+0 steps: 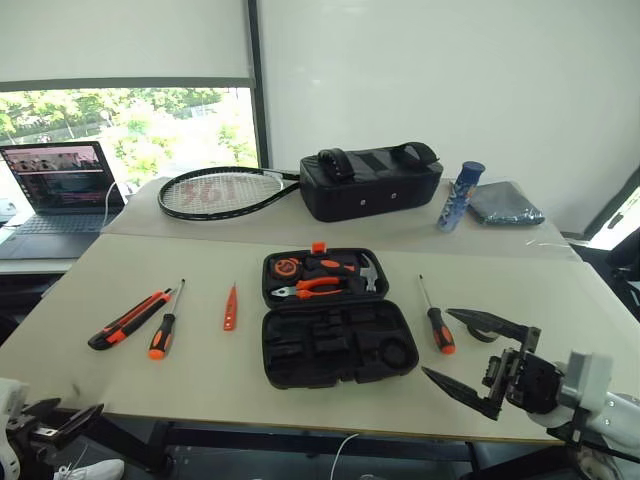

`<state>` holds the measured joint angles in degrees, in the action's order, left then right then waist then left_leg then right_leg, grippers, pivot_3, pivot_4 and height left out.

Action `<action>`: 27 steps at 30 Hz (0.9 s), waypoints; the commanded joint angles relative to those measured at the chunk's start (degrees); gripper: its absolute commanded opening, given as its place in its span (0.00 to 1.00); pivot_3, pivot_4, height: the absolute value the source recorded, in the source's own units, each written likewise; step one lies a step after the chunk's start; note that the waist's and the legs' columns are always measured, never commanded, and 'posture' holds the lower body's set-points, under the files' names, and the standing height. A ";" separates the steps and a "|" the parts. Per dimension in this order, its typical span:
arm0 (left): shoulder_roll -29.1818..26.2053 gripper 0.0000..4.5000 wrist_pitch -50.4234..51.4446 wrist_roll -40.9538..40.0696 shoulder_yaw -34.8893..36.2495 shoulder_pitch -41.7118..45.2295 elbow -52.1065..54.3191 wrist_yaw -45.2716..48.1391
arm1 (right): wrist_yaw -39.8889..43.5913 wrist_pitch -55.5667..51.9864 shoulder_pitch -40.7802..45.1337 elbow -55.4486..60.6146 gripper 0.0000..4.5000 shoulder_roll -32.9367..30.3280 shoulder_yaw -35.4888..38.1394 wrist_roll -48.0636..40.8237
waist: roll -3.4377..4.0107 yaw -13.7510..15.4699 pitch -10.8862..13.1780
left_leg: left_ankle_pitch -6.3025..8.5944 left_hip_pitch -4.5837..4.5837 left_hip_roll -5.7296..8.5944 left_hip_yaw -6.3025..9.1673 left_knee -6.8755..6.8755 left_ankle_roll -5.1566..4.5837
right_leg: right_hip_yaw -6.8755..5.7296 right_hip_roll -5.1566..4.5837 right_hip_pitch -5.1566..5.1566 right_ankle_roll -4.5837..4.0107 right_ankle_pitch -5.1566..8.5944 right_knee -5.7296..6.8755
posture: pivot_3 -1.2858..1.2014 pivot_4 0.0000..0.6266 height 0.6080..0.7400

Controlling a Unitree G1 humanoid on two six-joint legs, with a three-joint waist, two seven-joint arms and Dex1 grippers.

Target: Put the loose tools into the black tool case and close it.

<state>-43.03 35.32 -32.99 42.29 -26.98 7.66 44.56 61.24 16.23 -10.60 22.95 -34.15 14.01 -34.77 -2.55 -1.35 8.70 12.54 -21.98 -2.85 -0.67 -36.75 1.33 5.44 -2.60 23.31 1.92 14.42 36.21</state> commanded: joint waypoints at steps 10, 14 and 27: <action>-4.53 0.98 46.48 -6.35 -12.76 32.40 11.92 -26.42 | 3.38 1.17 -0.67 -3.62 0.99 -1.09 0.96 0.41 | 0.01 0.29 0.07 | -0.19 -0.12 0.06 0.04 0.00 -0.31 | 0.01 0.15 -0.14 0.42 -0.24 0.19 | 0.52 0.24 1.00; 0.41 0.98 50.91 -3.11 -16.44 40.61 8.96 -31.55 | 4.24 2.39 -1.68 -4.65 0.99 -0.35 0.89 0.72 | -0.01 -0.49 0.07 | -0.16 -0.12 0.09 0.10 0.01 -0.26 | 0.06 0.21 -0.08 0.37 -0.17 0.46 | 0.52 0.24 1.00; -0.63 0.34 50.63 2.66 -23.88 48.39 -1.00 -29.48 | 6.10 7.24 -7.10 -7.37 1.00 2.14 1.79 1.32 | 0.00 -0.99 0.08 | -0.20 0.21 0.35 0.52 -0.01 -0.18 | 0.06 0.24 -0.21 0.32 -0.09 0.76 | 0.52 0.24 1.00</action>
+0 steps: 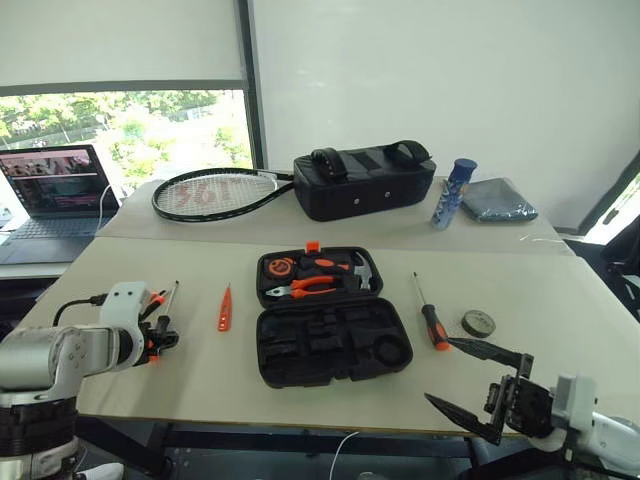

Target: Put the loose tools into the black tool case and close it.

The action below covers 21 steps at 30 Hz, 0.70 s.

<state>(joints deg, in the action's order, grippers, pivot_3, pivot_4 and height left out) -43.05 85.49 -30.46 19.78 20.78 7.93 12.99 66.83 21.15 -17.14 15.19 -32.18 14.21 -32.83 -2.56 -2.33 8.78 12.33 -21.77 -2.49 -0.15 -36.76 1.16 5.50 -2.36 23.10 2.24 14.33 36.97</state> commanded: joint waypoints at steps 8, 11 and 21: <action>-0.92 0.20 -16.58 -1.96 5.34 0.68 -0.81 12.02 | 1.16 4.34 -2.46 -1.36 1.00 -0.40 3.75 -1.22 | -0.12 0.28 0.07 | -0.01 -0.22 0.00 0.03 0.00 0.01 | -0.04 -0.02 0.14 -0.01 0.01 -0.04 | 0.52 0.24 1.00; -0.81 0.20 -36.05 -6.12 7.57 -0.98 4.54 29.97 | 0.69 4.80 -3.93 -1.54 1.00 -0.39 5.89 -1.44 | -0.15 0.25 0.09 | -0.01 -0.35 -0.02 0.01 0.00 0.02 | -0.05 -0.04 0.20 -0.02 0.01 -0.14 | 0.52 0.24 1.00; -6.45 0.20 -66.46 17.10 -29.39 15.37 -7.85 59.08 | -1.89 3.81 -7.99 0.49 1.00 0.05 8.18 -0.83 | -0.02 1.47 0.08 | 0.04 -0.41 0.07 -0.11 -0.10 0.08 | 0.07 -0.07 0.11 -0.28 0.33 -0.28 | 0.52 0.24 1.00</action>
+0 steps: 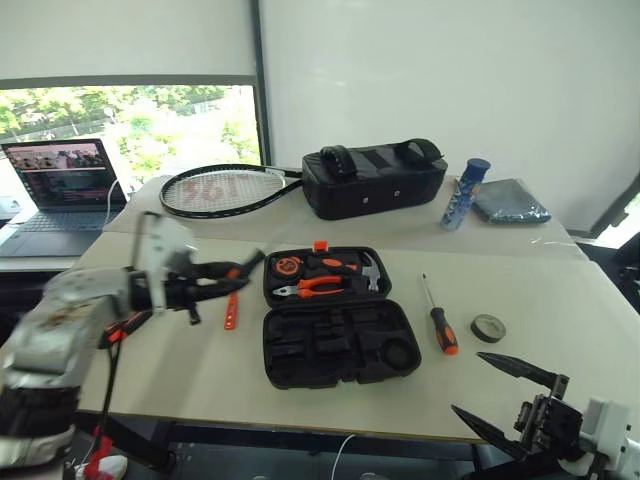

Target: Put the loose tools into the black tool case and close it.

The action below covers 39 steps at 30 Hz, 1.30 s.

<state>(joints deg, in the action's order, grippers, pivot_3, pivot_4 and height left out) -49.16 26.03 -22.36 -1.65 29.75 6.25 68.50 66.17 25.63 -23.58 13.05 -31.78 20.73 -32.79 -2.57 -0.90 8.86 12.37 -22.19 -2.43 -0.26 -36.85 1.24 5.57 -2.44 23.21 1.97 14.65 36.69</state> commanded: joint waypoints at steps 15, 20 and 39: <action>9.48 0.20 -2.39 23.87 -23.34 18.97 -18.98 4.76 | -9.70 -3.84 -4.51 9.86 1.00 1.80 1.45 0.13 | 0.02 -0.20 0.02 | 0.01 -0.16 0.01 0.10 -0.08 -0.04 | -0.02 0.06 0.06 0.47 -0.18 0.05 | 0.52 0.24 1.00; 11.28 0.20 -3.41 26.25 -24.63 18.68 -20.77 4.58 | -10.70 -4.19 -5.02 10.90 1.00 1.83 0.99 0.23 | 0.04 -0.13 0.01 | 0.01 -0.10 0.02 0.10 -0.10 -0.04 | -0.02 0.05 0.01 0.49 -0.18 0.09 | 0.52 0.24 1.00; 14.94 0.20 3.22 28.63 -24.74 21.58 -20.89 3.60 | -13.92 -7.65 -4.71 13.67 1.00 1.55 0.76 0.44 | 0.06 0.05 0.00 | -0.01 -0.12 0.07 0.18 -0.22 -0.07 | -0.01 0.05 -0.03 0.51 -0.19 0.15 | 0.52 0.24 1.00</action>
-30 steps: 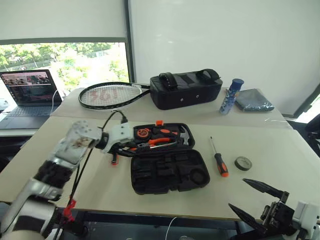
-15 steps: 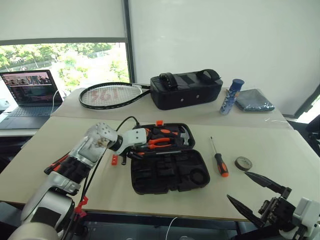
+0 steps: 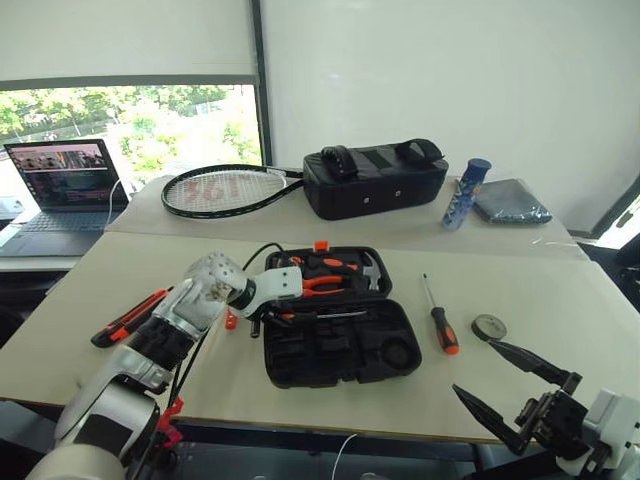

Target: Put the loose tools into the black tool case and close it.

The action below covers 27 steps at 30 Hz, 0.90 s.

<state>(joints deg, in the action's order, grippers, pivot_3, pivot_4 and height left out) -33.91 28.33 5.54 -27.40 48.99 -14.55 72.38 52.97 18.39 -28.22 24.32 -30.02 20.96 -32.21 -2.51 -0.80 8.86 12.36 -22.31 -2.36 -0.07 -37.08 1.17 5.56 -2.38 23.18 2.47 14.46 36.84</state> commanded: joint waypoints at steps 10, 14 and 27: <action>-1.07 0.20 0.05 4.98 -1.63 2.33 -0.55 -1.30 | -1.46 -1.93 0.12 3.58 1.00 -0.18 -0.13 -0.02 | 0.00 -0.23 0.00 | 0.00 0.01 -0.01 0.01 -0.01 0.00 | 0.01 0.01 -0.02 0.00 0.00 0.00 | 0.52 0.24 1.00; 0.51 0.31 0.78 2.99 0.03 2.65 0.39 -1.09 | -1.60 -2.26 -0.19 3.87 1.00 -0.18 -0.05 -0.02 | 0.00 -0.20 0.00 | -0.04 0.03 0.01 0.02 -0.05 -0.06 | 0.02 0.00 -0.03 0.00 -0.01 0.07 | 0.52 0.24 1.00; -0.20 0.83 -4.20 -8.32 10.20 1.59 8.74 1.83 | -1.71 -3.07 -1.62 4.31 1.00 0.12 0.01 0.23 | 0.01 -0.24 0.01 | -0.05 -0.10 0.03 0.06 -0.03 -0.09 | 0.02 0.00 0.06 -0.01 0.02 0.04 | 0.52 0.24 1.00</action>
<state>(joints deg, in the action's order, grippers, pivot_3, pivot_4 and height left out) -34.12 25.89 0.48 -20.58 50.25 -8.20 73.29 51.71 15.46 -29.73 26.88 -29.99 20.50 -32.03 -2.50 -1.04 8.87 12.31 -22.42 -2.33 -0.02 -37.11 1.08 5.57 -2.38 23.23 2.47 14.48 36.88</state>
